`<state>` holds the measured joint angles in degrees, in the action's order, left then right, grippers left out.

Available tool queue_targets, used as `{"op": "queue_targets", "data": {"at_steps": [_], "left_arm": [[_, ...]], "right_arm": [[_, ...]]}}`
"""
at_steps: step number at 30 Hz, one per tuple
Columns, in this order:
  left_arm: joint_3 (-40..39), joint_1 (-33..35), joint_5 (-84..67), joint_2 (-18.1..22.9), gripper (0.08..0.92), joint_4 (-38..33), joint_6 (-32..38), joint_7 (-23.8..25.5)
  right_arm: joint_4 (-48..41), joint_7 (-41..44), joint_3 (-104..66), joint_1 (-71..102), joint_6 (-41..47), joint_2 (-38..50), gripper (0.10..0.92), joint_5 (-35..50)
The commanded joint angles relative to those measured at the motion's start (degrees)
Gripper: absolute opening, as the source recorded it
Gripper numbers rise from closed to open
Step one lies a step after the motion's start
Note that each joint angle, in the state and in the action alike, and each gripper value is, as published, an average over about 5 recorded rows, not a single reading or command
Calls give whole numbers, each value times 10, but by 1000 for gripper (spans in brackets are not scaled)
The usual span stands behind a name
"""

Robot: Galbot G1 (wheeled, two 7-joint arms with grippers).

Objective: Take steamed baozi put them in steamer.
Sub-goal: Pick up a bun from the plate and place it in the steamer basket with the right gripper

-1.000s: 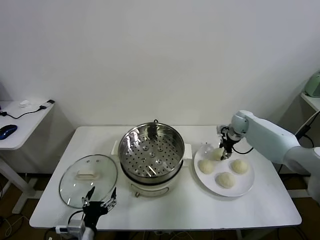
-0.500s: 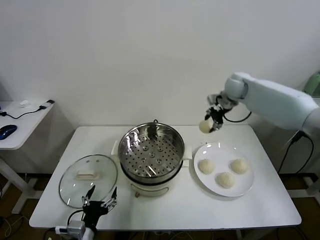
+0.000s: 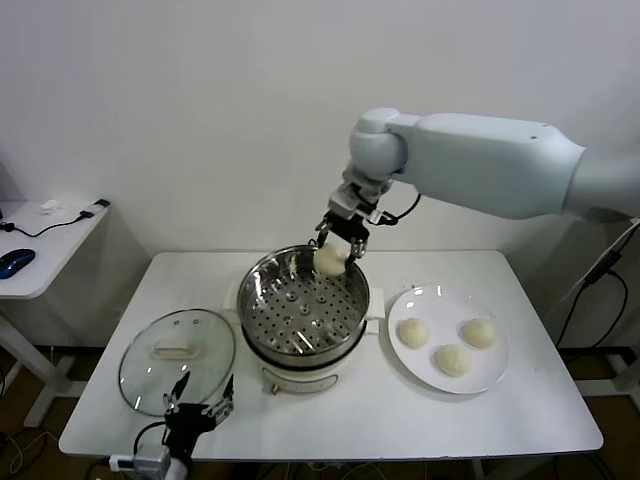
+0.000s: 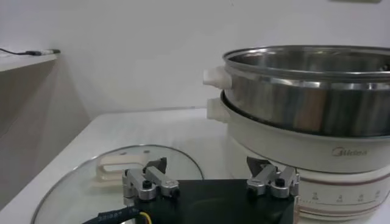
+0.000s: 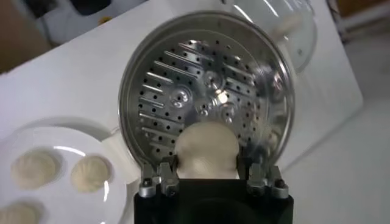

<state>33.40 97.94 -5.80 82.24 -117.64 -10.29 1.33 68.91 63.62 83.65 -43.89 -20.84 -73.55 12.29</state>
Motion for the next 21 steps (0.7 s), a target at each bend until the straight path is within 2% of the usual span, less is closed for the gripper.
{"op": "queue_targets", "data": {"at_steps": [1,8,13,21], "left_arm": [[1,1,1,0,823,0,1,0],[-2,2,3,1,823,3,3,-1],[-2,2,3,0,823,6,4,-1],[-3,-1,1,-1,823,10,5,-2]], "right_arm": [[-64,-5,-3,60,-120,-58,636,-102],[-194,-39,-69,154,-155,-91,636,-220],[-258,-53,-98,188,-167,-119,636,-239],[-305,-61,-105,212,-177,-149,636,-240]]}}
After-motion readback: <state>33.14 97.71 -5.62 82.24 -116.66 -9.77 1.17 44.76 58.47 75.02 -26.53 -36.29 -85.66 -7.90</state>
